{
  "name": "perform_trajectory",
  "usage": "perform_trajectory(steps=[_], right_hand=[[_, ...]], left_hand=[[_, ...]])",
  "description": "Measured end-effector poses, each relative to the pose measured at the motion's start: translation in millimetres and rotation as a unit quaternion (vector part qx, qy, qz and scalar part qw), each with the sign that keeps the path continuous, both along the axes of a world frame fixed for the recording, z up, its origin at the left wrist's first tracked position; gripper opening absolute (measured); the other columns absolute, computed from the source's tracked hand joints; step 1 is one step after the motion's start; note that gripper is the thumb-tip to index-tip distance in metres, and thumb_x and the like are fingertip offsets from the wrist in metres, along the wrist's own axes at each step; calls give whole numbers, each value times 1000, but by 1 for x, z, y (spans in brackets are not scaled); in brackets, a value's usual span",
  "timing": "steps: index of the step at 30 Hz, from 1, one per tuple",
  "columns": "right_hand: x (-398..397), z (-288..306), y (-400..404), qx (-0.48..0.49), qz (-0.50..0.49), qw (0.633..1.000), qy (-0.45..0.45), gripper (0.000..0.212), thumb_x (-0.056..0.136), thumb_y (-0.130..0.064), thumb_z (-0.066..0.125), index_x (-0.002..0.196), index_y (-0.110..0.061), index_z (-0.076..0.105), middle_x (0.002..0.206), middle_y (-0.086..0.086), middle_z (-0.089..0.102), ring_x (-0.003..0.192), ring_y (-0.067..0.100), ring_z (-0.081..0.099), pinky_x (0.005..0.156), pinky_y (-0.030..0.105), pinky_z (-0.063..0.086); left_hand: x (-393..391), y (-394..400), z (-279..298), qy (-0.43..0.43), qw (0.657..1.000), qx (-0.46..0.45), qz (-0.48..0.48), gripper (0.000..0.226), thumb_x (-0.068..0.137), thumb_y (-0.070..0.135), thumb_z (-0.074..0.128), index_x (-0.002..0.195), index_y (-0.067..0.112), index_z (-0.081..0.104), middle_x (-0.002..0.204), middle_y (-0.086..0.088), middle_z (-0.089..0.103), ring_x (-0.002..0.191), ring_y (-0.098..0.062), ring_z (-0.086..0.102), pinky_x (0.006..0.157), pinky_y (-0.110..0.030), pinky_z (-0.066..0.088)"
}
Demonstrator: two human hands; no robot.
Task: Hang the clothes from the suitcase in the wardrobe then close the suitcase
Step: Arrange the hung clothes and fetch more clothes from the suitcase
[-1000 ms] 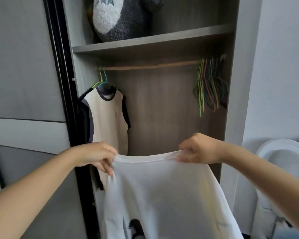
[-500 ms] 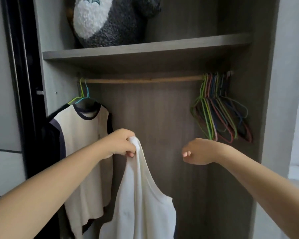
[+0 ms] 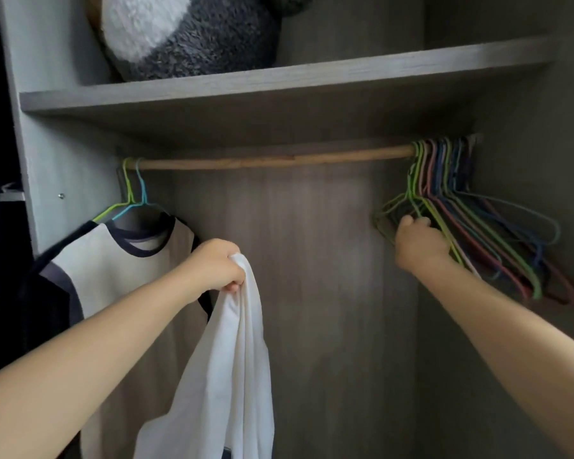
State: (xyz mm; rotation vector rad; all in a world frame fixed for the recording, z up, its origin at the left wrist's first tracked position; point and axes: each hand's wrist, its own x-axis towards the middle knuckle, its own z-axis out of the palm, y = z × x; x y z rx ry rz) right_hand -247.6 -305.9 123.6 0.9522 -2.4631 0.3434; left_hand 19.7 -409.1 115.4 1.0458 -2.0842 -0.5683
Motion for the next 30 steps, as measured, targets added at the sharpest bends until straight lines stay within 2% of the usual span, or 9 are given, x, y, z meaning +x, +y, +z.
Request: perform_trajectory(steps=[4, 10, 12, 15, 20, 23, 25, 27, 30], right_hand=[[-20, 2, -11, -79, 8, 995, -53, 51, 94, -3, 35, 142, -3, 17, 135, 23, 41, 118, 37, 50, 89, 40, 45], [-30, 24, -26, -220, 73, 952, -201, 31, 93, -7, 42, 117, 10, 53, 124, 28, 54, 114, 39, 53, 91, 40, 45], [-27, 32, -29, -240, 102, 945, -196, 31, 92, -8, 44, 117, 10, 53, 123, 29, 54, 114, 39, 53, 91, 38, 45], [-19, 37, -31, -257, 148, 942, -156, 28, 92, -8, 41, 111, 9, 52, 118, 31, 55, 110, 41, 54, 86, 38, 45], [1, 16, -33, -253, 215, 928, -168, 24, 87, -17, 51, 96, 1, 64, 100, 28, 63, 101, 39, 59, 76, 34, 46], [13, -28, -34, -252, 243, 911, -220, 24, 86, -16, 55, 64, -7, 60, 70, 22, 55, 79, 31, 57, 60, 30, 32], [17, -64, -39, -284, 274, 882, -256, 47, 88, -13, 56, 44, -14, 39, 46, 7, 40, 60, 21, 45, 50, 33, 22], [18, -96, -46, -339, 315, 833, -302, 57, 88, -8, 57, 41, -18, 26, 30, -5, 24, 39, 5, 33, 44, 25, 13], [24, -126, -50, -378, 363, 727, -443, 48, 90, -1, 54, 49, -14, 34, 27, -5, 29, 26, 4, 30, 34, 12, 20]], left_hand=[[1, -16, -10, 14, 1000, -8, 20, 35, 62, -11, 51, 49, 14, 30, 35, 6, 38, 46, -19, 41, 56, -27, 34], [2, -25, -13, 3, 999, 13, 33, 31, 61, -8, 51, 51, 14, 30, 55, -7, 41, 57, -21, 46, 62, -31, 38], [1, -28, -12, -4, 999, 16, 46, 24, 55, -4, 52, 52, 12, 34, 62, -12, 45, 64, -23, 50, 63, -35, 45], [-2, -31, -11, 13, 997, 42, 56, 27, 67, -11, 49, 54, 9, 38, 64, -14, 50, 70, -28, 58, 76, -44, 54], [-12, -32, -1, 105, 988, 110, 36, 30, 78, -11, 38, 54, 7, 35, 58, -9, 41, 48, -23, 52, 41, -14, 45], [-12, -33, -3, 123, 986, 109, 41, 26, 75, -4, 43, 52, 7, 38, 56, -10, 43, 48, -24, 49, 48, -19, 45], [-9, -34, -7, 123, 985, 109, 45, 22, 70, 0, 46, 51, 8, 38, 56, -10, 43, 49, -25, 47, 53, -24, 42], [-2, -36, -12, 118, 987, 98, 54, 28, 75, -5, 43, 51, 8, 36, 56, -10, 41, 46, -23, 47, 51, -23, 40], [14, -37, -18, 105, 992, 59, 40, 22, 71, 1, 46, 53, 9, 36, 58, -9, 41, 35, -9, 47, 47, -19, 39]])
